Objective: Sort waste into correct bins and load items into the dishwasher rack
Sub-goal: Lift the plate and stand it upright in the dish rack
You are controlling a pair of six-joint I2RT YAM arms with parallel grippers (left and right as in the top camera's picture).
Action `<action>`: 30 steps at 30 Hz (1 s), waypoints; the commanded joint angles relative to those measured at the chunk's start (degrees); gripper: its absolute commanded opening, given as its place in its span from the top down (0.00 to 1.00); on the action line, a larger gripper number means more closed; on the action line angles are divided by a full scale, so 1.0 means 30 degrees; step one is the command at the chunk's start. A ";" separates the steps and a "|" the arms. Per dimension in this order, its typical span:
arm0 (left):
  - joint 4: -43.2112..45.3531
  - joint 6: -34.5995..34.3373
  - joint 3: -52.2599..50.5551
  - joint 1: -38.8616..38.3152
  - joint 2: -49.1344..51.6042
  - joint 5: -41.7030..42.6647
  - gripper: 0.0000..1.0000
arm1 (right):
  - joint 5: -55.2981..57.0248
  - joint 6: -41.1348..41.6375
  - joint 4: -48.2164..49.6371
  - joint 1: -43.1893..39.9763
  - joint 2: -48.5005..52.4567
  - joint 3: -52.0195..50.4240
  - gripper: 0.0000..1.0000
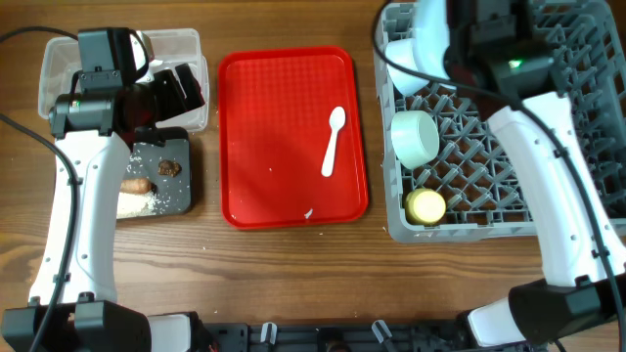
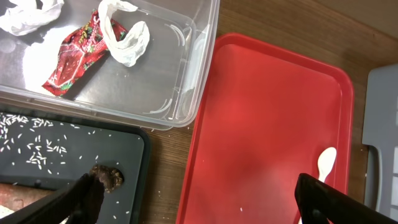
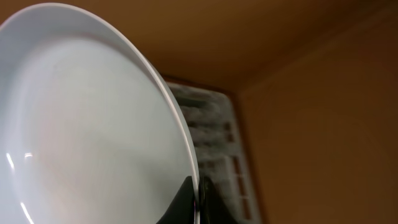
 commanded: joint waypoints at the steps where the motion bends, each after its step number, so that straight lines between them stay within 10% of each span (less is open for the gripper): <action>1: 0.0051 0.0233 0.0160 0.0087 -0.0022 -0.0117 0.00 | 0.1464 -0.4342 0.0058 -0.1151 0.0197 -0.0750 0.96; 30: 0.0051 0.0226 0.0160 0.0087 -0.0022 -0.0109 0.00 | 0.0692 -0.4036 0.1122 -0.1661 0.5224 -0.0874 0.95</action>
